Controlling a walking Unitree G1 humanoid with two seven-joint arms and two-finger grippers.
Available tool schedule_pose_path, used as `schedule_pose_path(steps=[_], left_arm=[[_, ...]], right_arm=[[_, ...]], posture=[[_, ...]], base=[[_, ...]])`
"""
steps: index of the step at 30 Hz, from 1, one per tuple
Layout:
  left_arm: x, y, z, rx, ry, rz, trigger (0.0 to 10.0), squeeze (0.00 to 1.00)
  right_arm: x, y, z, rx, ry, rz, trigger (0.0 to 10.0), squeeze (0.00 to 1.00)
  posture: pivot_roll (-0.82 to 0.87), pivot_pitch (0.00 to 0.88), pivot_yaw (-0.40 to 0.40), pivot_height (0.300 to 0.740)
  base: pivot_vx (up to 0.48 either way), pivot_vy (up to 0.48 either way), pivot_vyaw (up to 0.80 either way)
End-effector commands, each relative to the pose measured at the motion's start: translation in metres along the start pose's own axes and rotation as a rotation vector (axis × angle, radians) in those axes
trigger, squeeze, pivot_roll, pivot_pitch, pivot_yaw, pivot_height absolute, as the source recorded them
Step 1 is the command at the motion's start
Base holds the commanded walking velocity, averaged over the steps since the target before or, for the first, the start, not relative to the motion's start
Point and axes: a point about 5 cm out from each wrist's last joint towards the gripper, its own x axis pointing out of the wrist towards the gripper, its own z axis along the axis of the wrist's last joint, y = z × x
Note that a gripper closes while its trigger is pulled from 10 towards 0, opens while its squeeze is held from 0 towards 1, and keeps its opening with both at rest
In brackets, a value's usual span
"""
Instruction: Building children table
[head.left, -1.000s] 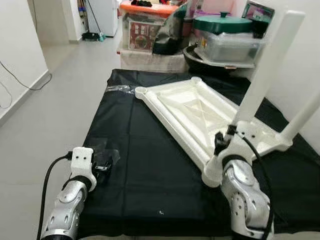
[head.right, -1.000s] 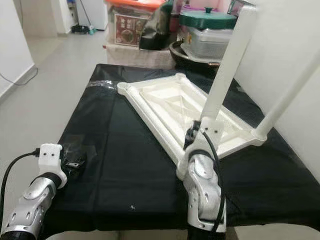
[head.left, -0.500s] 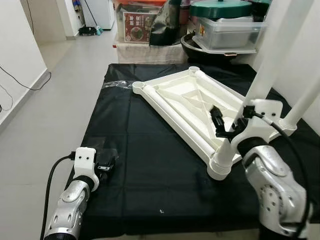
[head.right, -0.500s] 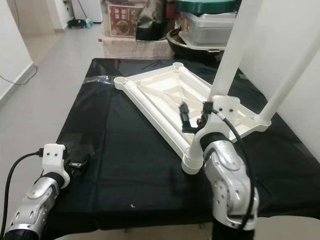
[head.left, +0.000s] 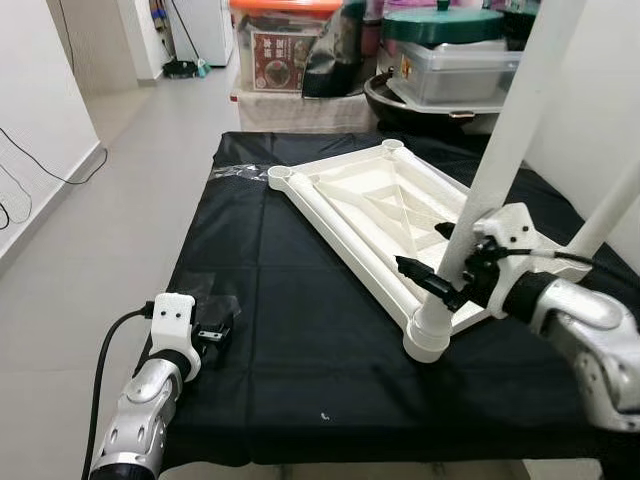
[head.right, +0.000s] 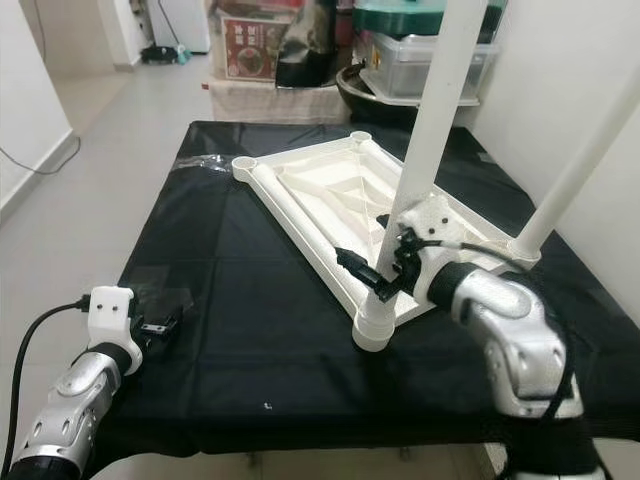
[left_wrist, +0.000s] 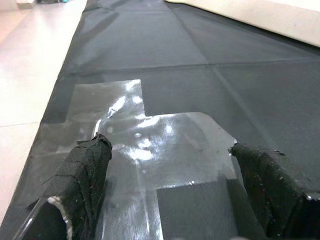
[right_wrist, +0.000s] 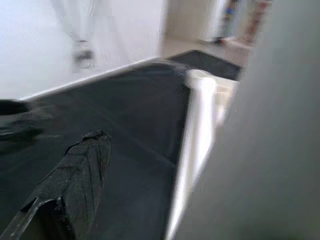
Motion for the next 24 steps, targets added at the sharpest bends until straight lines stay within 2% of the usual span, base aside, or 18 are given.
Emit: schedule_pose_path(steps=[1, 3, 4, 5, 6, 10, 14, 16, 17, 18, 19, 20, 21, 22, 23, 24], left_arm=[[-0.001, 0.0, -0.005, 0.006, 0.016, 0.001, 10.0, 0.0], [-0.001, 0.0, -0.005, 0.006, 0.016, 0.001, 10.0, 0.0], [-0.001, -0.001, -0.005, 0.006, 0.016, 0.001, 10.0, 0.0], [-0.001, -0.001, -0.005, 0.006, 0.016, 0.001, 10.0, 0.0], [-0.001, -0.001, -0.005, 0.005, 0.015, 0.0, 10.0, 0.0], [-0.002, -0.003, -0.006, 0.006, 0.017, -0.006, 10.0, 0.0], [-0.002, -0.002, -0.007, 0.008, 0.02, -0.007, 10.0, 0.0], [-0.002, -0.002, -0.007, 0.009, 0.021, -0.008, 10.0, 0.0], [-0.002, -0.003, -0.007, 0.01, 0.021, -0.01, 10.0, 0.0], [-0.002, -0.003, -0.007, 0.01, 0.021, -0.01, 10.0, 0.0], [-0.002, -0.003, -0.007, 0.011, 0.022, -0.011, 10.0, 0.0], [-0.001, -0.003, -0.007, 0.011, 0.021, -0.011, 10.0, 0.0], [-0.001, -0.003, -0.007, 0.011, 0.021, -0.011, 10.0, 0.0], [-0.001, -0.003, -0.007, 0.011, 0.021, -0.011, 10.0, 0.0], [-0.002, -0.003, -0.007, 0.01, 0.02, -0.01, 10.0, 0.0], [-0.002, -0.003, -0.007, 0.01, 0.021, -0.009, 10.0, 0.0]], right_arm=[[-0.001, -0.01, 0.011, 0.005, -0.08, 0.06, 4.2, 0.0], [-0.001, -0.01, 0.011, 0.005, -0.08, 0.06, 4.2, 0.0], [0.0, -0.009, 0.015, 0.012, -0.105, 0.094, 1.7, 0.0], [0.0, -0.009, 0.015, 0.012, -0.105, 0.094, 1.7, 0.0], [0.002, -0.005, 0.018, 0.012, -0.127, 0.154, 0.0, 0.0], [0.006, 0.009, 0.009, 0.009, -0.129, 0.311, 0.0, 0.0], [0.009, 0.008, -0.005, 0.023, -0.083, 0.276, 0.0, 0.0], [0.013, -0.001, -0.014, 0.041, -0.04, 0.168, 0.0, 0.0], [0.017, -0.01, -0.02, 0.066, -0.006, 0.032, 0.0, 0.0], [0.017, -0.01, -0.02, 0.066, -0.006, 0.032, 0.0, 0.0], [0.02, -0.018, -0.026, 0.088, 0.032, -0.092, 0.0, 0.0], [0.02, -0.027, -0.035, 0.132, 0.074, -0.302, 0.0, 0.0], [0.02, -0.027, -0.035, 0.132, 0.074, -0.302, 0.0, 0.0], [0.019, -0.032, -0.042, 0.161, 0.106, -0.439, 0.0, 0.0], [0.015, -0.032, -0.05, 0.177, 0.149, -0.603, 0.0, 0.0], [0.011, -0.022, -0.056, 0.205, 0.185, -0.759, 0.0, 0.0]], posture=[[0.1, 0.0, -0.075, 0.74], [0.1, 0.0, -0.075, 0.74], [0.1, 0.0, -0.079, 0.74], [0.1, 0.0, -0.079, 0.74], [0.11, 0.0, -0.081, 0.74], [0.11, 0.0, -0.083, 0.74], [0.11, 0.0, -0.083, 0.74], [0.11, 0.0, -0.08, 0.74], [0.11, 0.0, -0.08, 0.74], [0.11, 0.0, -0.08, 0.74], [0.11, 0.0, -0.08, 0.74], [0.1, 0.0, -0.081, 0.74], [0.1, 0.0, -0.081, 0.74], [0.1, 0.0, -0.081, 0.74], [0.1, 0.0, -0.084, 0.74], [0.1, 0.0, -0.084, 0.74]], base=[[0.0, 0.0, 0.0], [0.0, 0.0, 0.0], [0.0, 0.0, 0.0], [0.0, 0.0, 0.0], [0.0, 0.0, 0.0], [0.0, 0.0, 0.0], [0.0, 0.0, 0.0], [0.0, 0.0, 0.0], [0.0, 0.0, 0.0], [0.0, 0.0, 0.0], [0.0, 0.0, 0.0], [0.0, 0.0, 0.0], [0.0, 0.0, 0.0], [0.0, 0.0, 0.0], [0.0, 0.0, 0.0], [0.0, 0.0, 0.0]])
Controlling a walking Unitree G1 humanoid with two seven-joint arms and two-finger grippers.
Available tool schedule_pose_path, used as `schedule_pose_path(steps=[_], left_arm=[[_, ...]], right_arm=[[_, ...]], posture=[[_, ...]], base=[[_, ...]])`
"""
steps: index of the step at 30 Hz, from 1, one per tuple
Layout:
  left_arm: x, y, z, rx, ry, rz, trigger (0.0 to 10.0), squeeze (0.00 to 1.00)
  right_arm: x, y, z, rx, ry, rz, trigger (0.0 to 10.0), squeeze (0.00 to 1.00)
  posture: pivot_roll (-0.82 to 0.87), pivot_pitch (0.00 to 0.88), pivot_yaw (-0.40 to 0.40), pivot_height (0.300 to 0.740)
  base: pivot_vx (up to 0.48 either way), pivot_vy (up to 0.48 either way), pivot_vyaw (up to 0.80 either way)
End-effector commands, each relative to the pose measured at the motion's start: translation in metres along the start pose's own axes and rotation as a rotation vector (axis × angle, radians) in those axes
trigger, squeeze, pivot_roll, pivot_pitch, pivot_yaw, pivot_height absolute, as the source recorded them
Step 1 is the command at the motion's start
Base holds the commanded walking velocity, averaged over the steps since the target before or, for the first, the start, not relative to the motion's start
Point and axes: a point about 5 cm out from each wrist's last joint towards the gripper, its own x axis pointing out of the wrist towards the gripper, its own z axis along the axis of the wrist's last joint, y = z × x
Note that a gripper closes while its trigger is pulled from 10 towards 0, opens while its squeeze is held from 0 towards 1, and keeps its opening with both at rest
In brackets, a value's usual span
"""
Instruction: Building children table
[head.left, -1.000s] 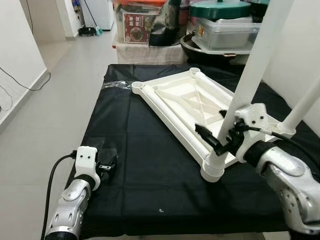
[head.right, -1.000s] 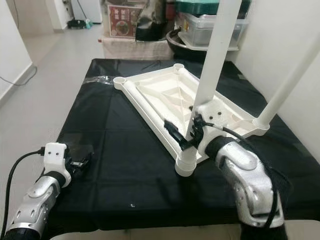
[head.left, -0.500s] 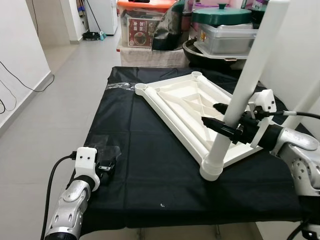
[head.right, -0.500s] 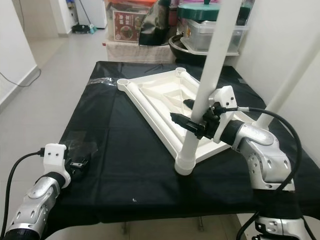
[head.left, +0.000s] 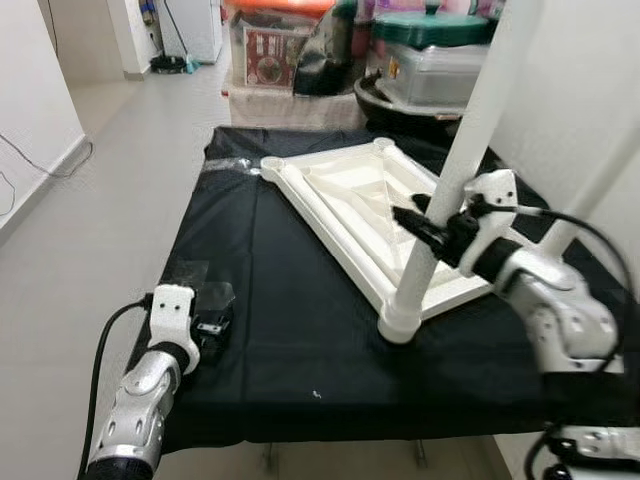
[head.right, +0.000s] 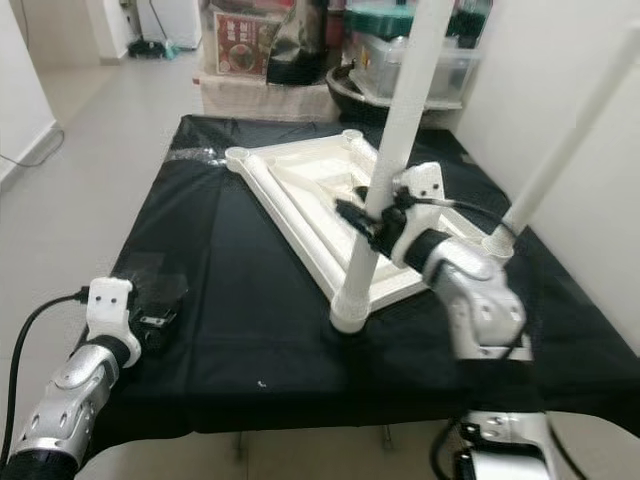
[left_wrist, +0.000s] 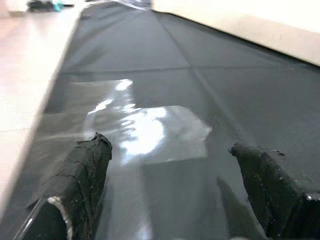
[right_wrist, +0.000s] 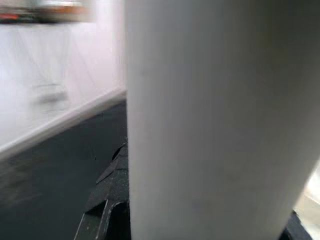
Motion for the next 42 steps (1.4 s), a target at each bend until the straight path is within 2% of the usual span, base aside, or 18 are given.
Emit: schedule_pose_path(steps=[1, 2, 4, 5, 7, 9, 10, 11, 12, 16, 17, 20, 21, 24, 25, 29, 36, 42], left_arm=[[-0.002, 0.0, -0.005, 0.008, 0.015, 0.0, 10.0, 0.0], [-0.002, 0.0, -0.005, 0.008, 0.015, 0.0, 10.0, 0.0], [-0.002, 0.0, -0.006, 0.01, 0.019, 0.0, 10.0, 0.0], [-0.002, 0.0, -0.006, 0.01, 0.019, 0.0, 10.0, 0.0], [-0.002, 0.0, -0.005, 0.005, 0.017, 0.003, 10.0, 0.0], [-0.002, 0.0, -0.005, 0.006, 0.016, 0.001, 10.0, 0.0], [-0.001, 0.0, -0.004, 0.009, 0.015, -0.002, 10.0, 0.0], [-0.001, 0.0, -0.004, 0.009, 0.015, -0.002, 10.0, 0.0], [0.0, 0.0, -0.004, 0.012, 0.015, -0.004, 10.0, 0.0], [0.002, 0.0, -0.003, 0.013, 0.014, -0.005, 10.0, 0.0], [0.004, -0.001, -0.001, 0.01, 0.009, -0.005, 10.0, 0.0], [0.004, -0.003, -0.002, 0.007, 0.008, -0.007, 10.0, 0.0], [0.004, -0.005, -0.003, 0.004, 0.009, -0.011, 10.0, 0.0], [0.003, -0.008, -0.005, 0.0, 0.014, -0.019, 10.0, 0.0], [0.003, -0.008, -0.005, 0.0, 0.014, -0.019, 10.0, 0.0], [0.004, -0.007, -0.007, -0.001, 0.021, -0.019, 10.0, 0.0], [0.004, -0.009, -0.007, -0.004, 0.017, -0.018, 10.0, 0.0], [0.001, -0.006, -0.009, 0.0, 0.023, -0.008, 10.0, 0.0]], right_arm=[[-0.018, -0.017, -0.035, -0.033, 0.189, -0.31, 0.0, 0.0], [-0.018, -0.017, -0.035, -0.033, 0.189, -0.31, 0.0, 0.0], [-0.034, 0.007, -0.037, -0.039, 0.175, -0.408, 0.0, 0.0], [-0.034, 0.007, -0.037, -0.039, 0.175, -0.408, 0.0, 0.0], [-0.042, 0.036, -0.044, 0.032, 0.199, -0.391, 0.0, 0.0], [-0.043, 0.045, -0.045, 0.059, 0.206, -0.378, 0.0, 0.0], [-0.042, 0.049, -0.046, 0.081, 0.212, -0.375, 3.7, 0.0], [-0.042, 0.049, -0.046, 0.081, 0.212, -0.375, 3.7, 0.0], [-0.041, 0.05, -0.046, 0.09, 0.213, -0.375, 10.0, 0.0], [-0.038, 0.048, -0.045, 0.088, 0.212, -0.363, 10.0, 0.0], [-0.032, 0.041, -0.034, 0.097, 0.154, -0.352, 10.0, 1.0], [-0.026, 0.034, -0.02, 0.11, 0.097, -0.266, 10.0, 1.0], [-0.024, 0.034, -0.012, 0.133, 0.055, -0.138, 10.0, 0.04], [-0.033, 0.035, 0.007, 0.13, -0.05, 0.174, 10.0, 0.0], [-0.033, 0.035, 0.007, 0.13, -0.05, 0.174, 10.0, 0.0], [-0.063, 0.046, 0.006, -0.018, -0.055, 0.581, 10.0, 0.0], [-0.063, 0.072, -0.005, -0.049, -0.028, 0.778, 10.0, 0.0], [-0.045, 0.075, -0.013, -0.091, -0.023, 0.752, 10.0, 0.0]], posture=[[0.1, 0.0, -0.084, 0.74], [0.1, 0.0, -0.084, 0.74], [0.12, 0.0, -0.081, 0.74], [0.12, 0.0, -0.081, 0.74], [0.11, 0.0, -0.073, 0.74], [0.11, 0.0, -0.072, 0.74], [0.1, 0.0, -0.07, 0.74], [0.1, 0.0, -0.07, 0.74], [0.1, 0.0, -0.07, 0.74], [0.1, 0.0, -0.069, 0.74], [0.09, 0.0, -0.073, 0.74], [0.09, 0.0, -0.07, 0.74], [0.08, 0.0, -0.068, 0.74], [0.08, 0.0, -0.067, 0.74], [0.08, 0.0, -0.067, 0.74], [0.07, 0.0, -0.076, 0.74], [0.09, 0.0, -0.086, 0.74], [0.1, 0.0, -0.093, 0.74]], base=[[0.0, 0.0, 0.0], [0.0, 0.0, 0.0], [0.0, 0.0, 0.0], [0.0, 0.0, 0.0], [0.0, 0.0, 0.0], [0.0, 0.0, 0.0], [0.0, 0.0, 0.0], [0.0, 0.0, 0.0], [0.0, 0.0, 0.0], [0.0, 0.0, 0.0], [0.0, 0.0, 0.0], [0.0, 0.0, 0.0], [0.0, 0.0, 0.0], [0.0, 0.0, 0.0], [0.0, 0.0, 0.0], [0.0, 0.0, 0.0], [0.0, 0.0, 0.0], [0.0, 0.0, 0.0]])
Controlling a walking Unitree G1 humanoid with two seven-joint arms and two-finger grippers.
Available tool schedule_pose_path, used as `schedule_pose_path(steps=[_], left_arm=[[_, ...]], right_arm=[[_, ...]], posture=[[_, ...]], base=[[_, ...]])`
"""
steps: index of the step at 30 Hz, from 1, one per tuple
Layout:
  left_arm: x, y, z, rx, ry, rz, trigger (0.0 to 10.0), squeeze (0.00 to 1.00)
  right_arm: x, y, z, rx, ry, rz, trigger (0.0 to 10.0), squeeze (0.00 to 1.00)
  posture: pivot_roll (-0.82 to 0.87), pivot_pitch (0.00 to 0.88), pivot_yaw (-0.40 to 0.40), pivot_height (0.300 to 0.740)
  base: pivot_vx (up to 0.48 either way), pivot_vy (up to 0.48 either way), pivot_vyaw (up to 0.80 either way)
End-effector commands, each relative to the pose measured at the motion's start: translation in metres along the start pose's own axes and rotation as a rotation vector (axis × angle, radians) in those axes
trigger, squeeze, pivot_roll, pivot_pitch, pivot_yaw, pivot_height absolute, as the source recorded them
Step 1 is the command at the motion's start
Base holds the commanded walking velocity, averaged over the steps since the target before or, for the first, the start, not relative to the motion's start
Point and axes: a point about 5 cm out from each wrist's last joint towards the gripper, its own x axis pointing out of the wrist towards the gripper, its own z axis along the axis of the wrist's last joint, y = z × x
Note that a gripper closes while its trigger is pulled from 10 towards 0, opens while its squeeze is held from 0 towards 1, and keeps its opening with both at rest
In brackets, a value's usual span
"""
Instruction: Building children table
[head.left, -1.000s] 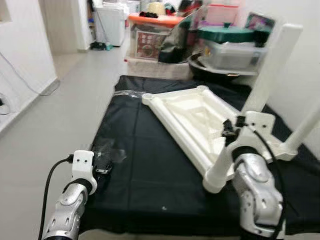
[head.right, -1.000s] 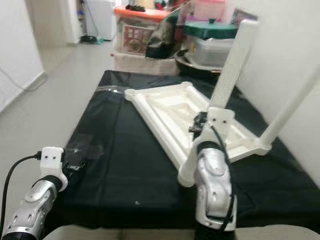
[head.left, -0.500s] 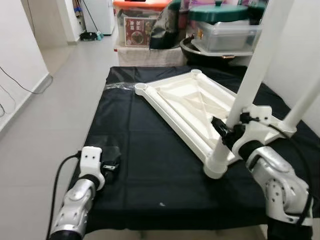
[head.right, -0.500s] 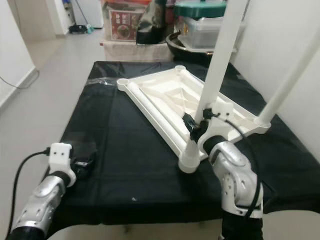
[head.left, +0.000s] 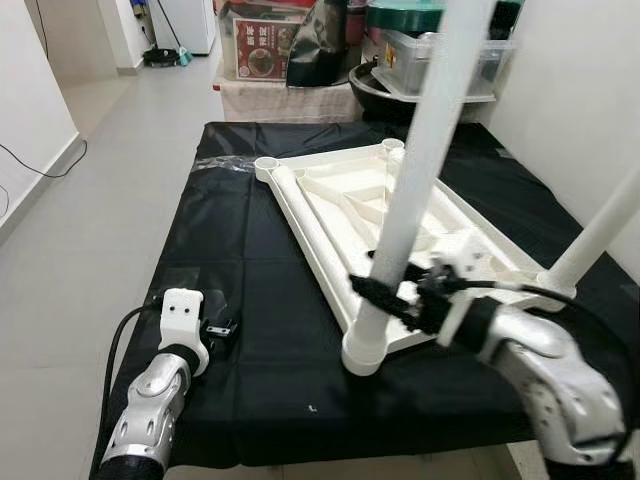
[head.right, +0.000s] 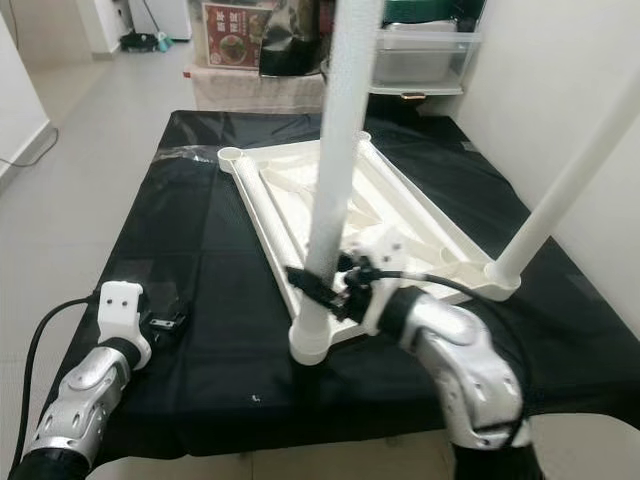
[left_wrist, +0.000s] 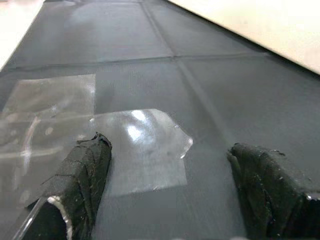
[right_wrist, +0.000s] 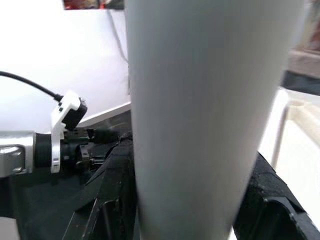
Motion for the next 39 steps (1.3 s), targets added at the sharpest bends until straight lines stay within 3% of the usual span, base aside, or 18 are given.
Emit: schedule_pose_path(steps=[1, 5, 6, 7, 8, 12, 14, 15, 17, 19, 22, 23, 27, 28, 31, 32, 35, 39], left_arm=[[-0.003, 0.002, -0.006, 0.01, 0.023, 0.011, 10.0, 0.0], [-0.003, 0.004, -0.005, 0.01, 0.02, 0.017, 10.0, 0.0], [-0.003, 0.003, -0.006, 0.01, 0.019, 0.019, 10.0, 0.0], [-0.002, 0.003, -0.006, 0.009, 0.019, 0.019, 10.0, 0.0], [-0.002, 0.002, -0.007, 0.008, 0.019, 0.017, 10.0, 0.0], [-0.004, 0.0, -0.007, 0.007, 0.021, 0.011, 10.0, 0.0], [-0.004, 0.0, -0.009, 0.009, 0.026, 0.008, 10.0, 0.0], [-0.004, 0.0, -0.009, 0.009, 0.026, 0.008, 10.0, 0.0], [-0.004, 0.001, -0.008, 0.011, 0.027, 0.008, 10.0, 0.0], [-0.003, 0.001, -0.007, 0.014, 0.026, 0.004, 10.0, 0.0], [-0.002, 0.002, -0.006, 0.021, 0.026, -0.002, 10.0, 0.0], [-0.001, 0.001, -0.005, 0.024, 0.026, -0.007, 10.0, 0.0], [0.001, 0.001, -0.002, 0.032, 0.025, -0.019, 10.0, 0.0], [0.001, 0.002, -0.001, 0.036, 0.023, -0.02, 10.0, 0.0], [0.002, 0.004, 0.001, 0.038, 0.02, -0.018, 10.0, 0.0], [0.002, 0.005, 0.002, 0.037, 0.018, -0.013, 10.0, 0.0], [0.003, 0.003, 0.0, 0.028, 0.019, -0.013, 10.0, 0.0], [0.005, -0.001, 0.0, 0.029, 0.017, -0.022, 10.0, 0.0]], right_arm=[[0.009, -0.005, -0.004, -0.038, 0.005, -0.031, 10.0, 0.0], [0.012, -0.014, -0.003, -0.06, -0.017, -0.078, 9.9, 0.0], [0.011, -0.017, -0.003, -0.054, -0.033, -0.092, 2.8, 0.0], [0.01, -0.018, -0.003, -0.05, -0.043, -0.096, 2.8, 0.0], [0.008, -0.022, -0.005, -0.045, -0.031, -0.142, 0.0, 0.0], [0.003, -0.035, -0.016, -0.024, 0.021, -0.304, 0.0, 0.0], [-0.006, -0.053, -0.035, 0.038, 0.138, -0.677, 0.0, 0.0], [-0.006, -0.053, -0.035, 0.038, 0.138, -0.677, 0.0, 0.0], [-0.023, -0.059, -0.054, 0.123, 0.24, -1.029, 0.0, 0.0], [-0.024, -0.046, -0.061, 0.166, 0.258, -1.136, 0.0, 0.0], [-0.008, -0.019, -0.061, 0.221, 0.238, -1.125, 0.0, 0.0], [0.0, -0.01, -0.058, 0.224, 0.226, -1.08, 10.0, 0.0], [0.01, -0.005, -0.047, 0.252, 0.121, -1.004, 10.0, 0.0], [0.014, -0.008, -0.04, 0.276, 0.07, -0.91, 10.0, 1.0], [0.022, -0.009, -0.029, 0.295, 0.02, -0.763, 10.0, 1.0], [0.023, -0.009, -0.017, 0.276, -0.03, -0.64, 10.0, 0.0], [0.014, -0.003, 0.007, 0.1, -0.082, -0.271, 10.0, 0.0], [0.013, 0.005, -0.002, -0.001, -0.006, -0.087, 10.0, 0.0]], posture=[[0.11, 0.0, -0.096, 0.74], [0.11, 0.0, -0.102, 0.74], [0.11, 0.0, -0.101, 0.74], [0.11, 0.0, -0.101, 0.74], [0.1, 0.0, -0.098, 0.74], [0.1, 0.0, -0.095, 0.74], [0.1, 0.0, -0.092, 0.74], [0.1, 0.0, -0.092, 0.74], [0.09, 0.0, -0.086, 0.74], [0.09, 0.0, -0.075, 0.74], [0.09, 0.0, -0.064, 0.74], [0.1, 0.0, -0.054, 0.74], [0.1, 0.0, -0.05, 0.74], [0.1, 0.0, -0.05, 0.74], [0.1, 0.0, -0.055, 0.74], [0.1, 0.0, -0.055, 0.74], [0.1, 0.0, -0.053, 0.74], [0.1, 0.0, -0.064, 0.74]], base=[[0.0, 0.0, 0.0], [0.0, 0.0, 0.0], [0.0, 0.0, 0.0], [0.0, 0.0, 0.0], [0.0, 0.0, 0.0], [0.0, 0.0, 0.0], [0.0, 0.0, 0.0], [0.0, 0.0, 0.0], [0.0, 0.0, 0.0], [0.0, 0.0, 0.0], [0.0, 0.0, 0.0], [0.0, 0.0, 0.0], [0.0, 0.0, 0.0], [0.0, 0.0, 0.0], [0.0, 0.0, 0.0], [0.0, 0.0, 0.0], [0.0, 0.0, 0.0], [0.0, 0.0, 0.0]])
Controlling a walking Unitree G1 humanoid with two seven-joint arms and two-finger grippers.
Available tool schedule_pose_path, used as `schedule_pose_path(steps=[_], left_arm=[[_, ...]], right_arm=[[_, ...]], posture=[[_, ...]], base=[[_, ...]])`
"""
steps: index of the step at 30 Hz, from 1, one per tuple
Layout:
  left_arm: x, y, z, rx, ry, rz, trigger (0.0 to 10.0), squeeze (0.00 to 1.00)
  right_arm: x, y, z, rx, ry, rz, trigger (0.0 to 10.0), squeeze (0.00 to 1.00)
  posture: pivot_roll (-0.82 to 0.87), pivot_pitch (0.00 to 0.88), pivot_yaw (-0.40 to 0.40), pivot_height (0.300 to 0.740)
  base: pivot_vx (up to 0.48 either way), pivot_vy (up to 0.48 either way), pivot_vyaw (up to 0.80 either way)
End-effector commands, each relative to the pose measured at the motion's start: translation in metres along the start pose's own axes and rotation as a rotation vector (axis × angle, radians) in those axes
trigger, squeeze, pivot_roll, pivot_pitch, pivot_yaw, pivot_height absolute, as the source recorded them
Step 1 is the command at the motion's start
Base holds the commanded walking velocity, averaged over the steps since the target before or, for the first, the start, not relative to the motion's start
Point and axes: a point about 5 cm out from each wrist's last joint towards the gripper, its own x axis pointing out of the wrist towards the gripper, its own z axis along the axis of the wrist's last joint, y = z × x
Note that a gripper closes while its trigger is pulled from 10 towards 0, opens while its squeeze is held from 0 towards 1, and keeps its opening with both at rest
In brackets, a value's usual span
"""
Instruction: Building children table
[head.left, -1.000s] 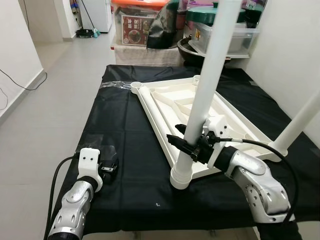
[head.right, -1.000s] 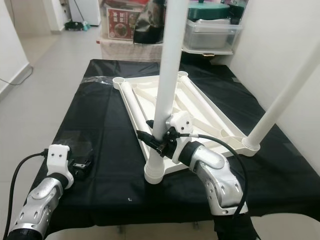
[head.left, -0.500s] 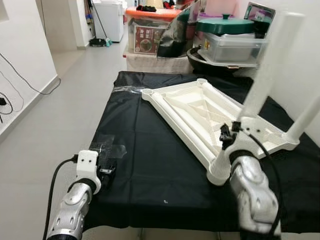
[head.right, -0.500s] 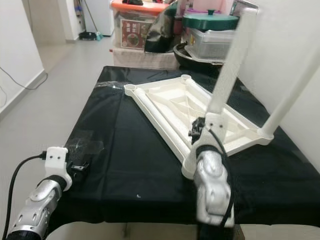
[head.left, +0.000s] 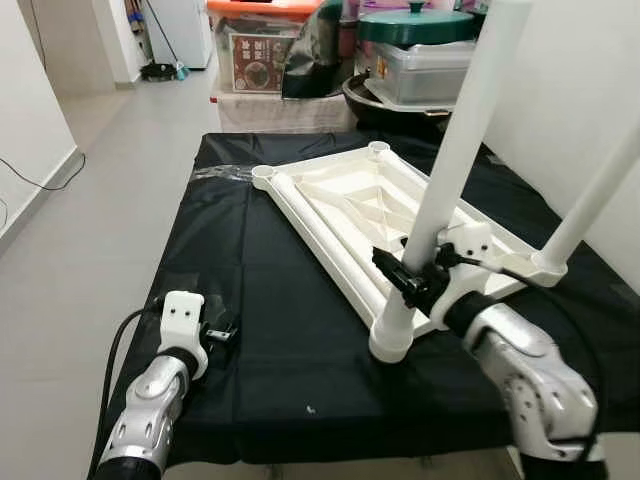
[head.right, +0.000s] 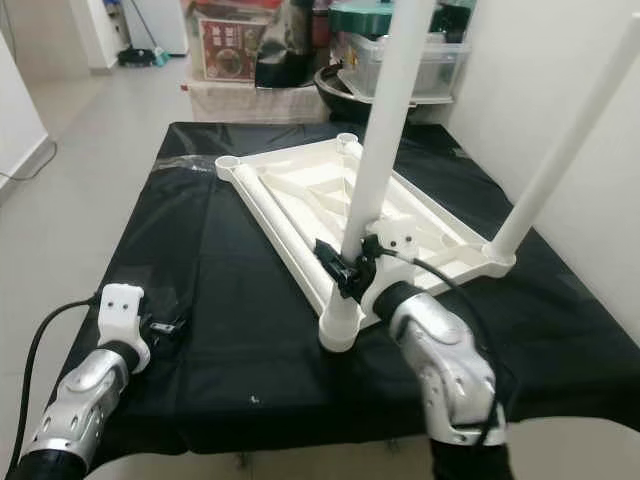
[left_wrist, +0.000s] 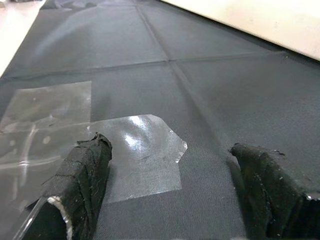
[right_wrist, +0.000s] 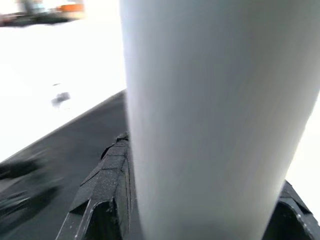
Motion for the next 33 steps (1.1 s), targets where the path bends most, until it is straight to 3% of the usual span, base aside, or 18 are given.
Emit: schedule_pose_path(steps=[1, 4, 6, 9, 12, 13, 14, 15, 16, 17, 19, 20, 23, 27, 28, 30, 31, 33], left_arm=[[0.001, -0.003, -0.002, 0.011, 0.011, -0.006, 10.0, 0.0], [0.003, -0.003, -0.001, 0.005, 0.006, -0.001, 10.0, 0.0], [0.003, -0.003, 0.0, 0.004, 0.005, 0.0, 10.0, 0.0], [0.0, -0.003, -0.003, 0.007, 0.01, -0.002, 10.0, 0.0], [-0.001, -0.002, -0.005, 0.009, 0.015, -0.002, 10.0, 0.0], [0.0, -0.003, -0.004, 0.008, 0.013, -0.003, 10.0, 0.0], [0.001, -0.004, -0.004, 0.007, 0.011, -0.004, 10.0, 0.0], [0.002, -0.004, -0.002, 0.008, 0.005, -0.006, 10.0, 0.0], [0.002, -0.003, -0.001, 0.01, 0.002, -0.005, 10.0, 0.0], [0.002, -0.003, -0.001, 0.01, 0.002, -0.005, 10.0, 0.0], [0.003, 0.0, -0.002, 0.009, 0.005, 0.004, 10.0, 0.0], [0.003, 0.0, -0.002, 0.009, 0.005, 0.004, 10.0, 0.0], [0.002, -0.002, -0.004, 0.005, 0.009, 0.003, 10.0, 0.0], [0.0, -0.005, -0.005, 0.004, 0.012, -0.01, 10.0, 0.0], [-0.001, -0.005, -0.007, 0.006, 0.019, -0.014, 10.0, 0.0], [0.0, -0.005, -0.007, 0.007, 0.023, -0.013, 10.0, 0.0], [0.002, -0.006, -0.006, 0.008, 0.023, -0.022, 10.0, 0.0], [0.003, -0.007, -0.005, 0.008, 0.021, -0.025, 10.0, 0.0]], right_arm=[[0.006, 0.021, -0.011, -0.04, 0.038, 0.203, 10.0, 0.0], [0.007, 0.03, -0.024, -0.055, 0.088, 0.321, 9.1, 0.0], [0.008, 0.031, -0.025, -0.053, 0.091, 0.332, 9.1, 0.0], [0.021, 0.033, -0.028, -0.08, 0.088, 0.351, 8.0, 0.0], [0.029, 0.033, -0.025, -0.086, 0.07, 0.365, 8.0, 0.0], [0.036, 0.03, -0.023, -0.062, 0.054, 0.326, 0.0, 0.0], [0.039, 0.027, -0.022, -0.046, 0.043, 0.304, 0.0, 0.0], [0.045, 0.017, -0.022, -0.035, 0.044, 0.192, 0.0, 0.0], [0.049, -0.002, -0.028, -0.027, 0.076, -0.045, 0.0, 0.0], [0.049, -0.002, -0.028, -0.027, 0.076, -0.045, 0.0, 0.0], [0.044, -0.019, -0.037, 0.005, 0.124, -0.276, 0.0, 0.0], [0.044, -0.019, -0.037, 0.005, 0.124, -0.276, 0.0, 0.0], [0.022, -0.033, -0.053, 0.076, 0.184, -0.597, 0.0, 0.0], [0.008, -0.028, -0.059, 0.112, 0.208, -0.758, 0.0, 0.0], [0.003, -0.018, -0.056, 0.102, 0.214, -0.838, 3.6, 0.0], [0.002, -0.013, -0.053, 0.088, 0.212, -0.861, 3.6, 0.0], [0.003, -0.005, -0.047, 0.062, 0.212, -0.875, 10.0, 0.0], [0.004, -0.004, -0.047, 0.058, 0.213, -0.873, 10.0, 0.0]], posture=[[0.1, 0.0, -0.066, 0.74], [0.11, 0.0, -0.074, 0.74], [0.11, 0.0, -0.074, 0.74], [0.12, 0.0, -0.077, 0.74], [0.12, 0.0, -0.077, 0.74], [0.13, 0.0, -0.08, 0.74], [0.13, 0.0, -0.081, 0.74], [0.12, 0.0, -0.085, 0.74], [0.12, 0.0, -0.085, 0.74], [0.12, 0.0, -0.085, 0.74], [0.11, 0.0, -0.085, 0.74], [0.11, 0.0, -0.085, 0.74], [0.11, 0.0, -0.083, 0.74], [0.11, 0.0, -0.075, 0.74], [0.1, 0.0, -0.064, 0.74], [0.1, 0.0, -0.064, 0.74], [0.08, 0.0, -0.052, 0.74], [0.08, 0.0, -0.052, 0.74]], base=[[0.0, 0.0, 0.0], [0.0, 0.0, 0.0], [0.0, 0.0, 0.0], [0.0, 0.0, 0.0], [0.0, 0.0, 0.0], [0.0, 0.0, 0.0], [0.0, 0.0, 0.0], [0.0, 0.0, 0.0], [0.0, 0.0, 0.0], [0.0, 0.0, 0.0], [0.0, 0.0, 0.0], [0.0, 0.0, 0.0], [0.0, 0.0, 0.0], [0.0, 0.0, 0.0], [0.0, 0.0, 0.0], [0.0, 0.0, 0.0], [0.0, 0.0, 0.0], [0.0, 0.0, 0.0]])
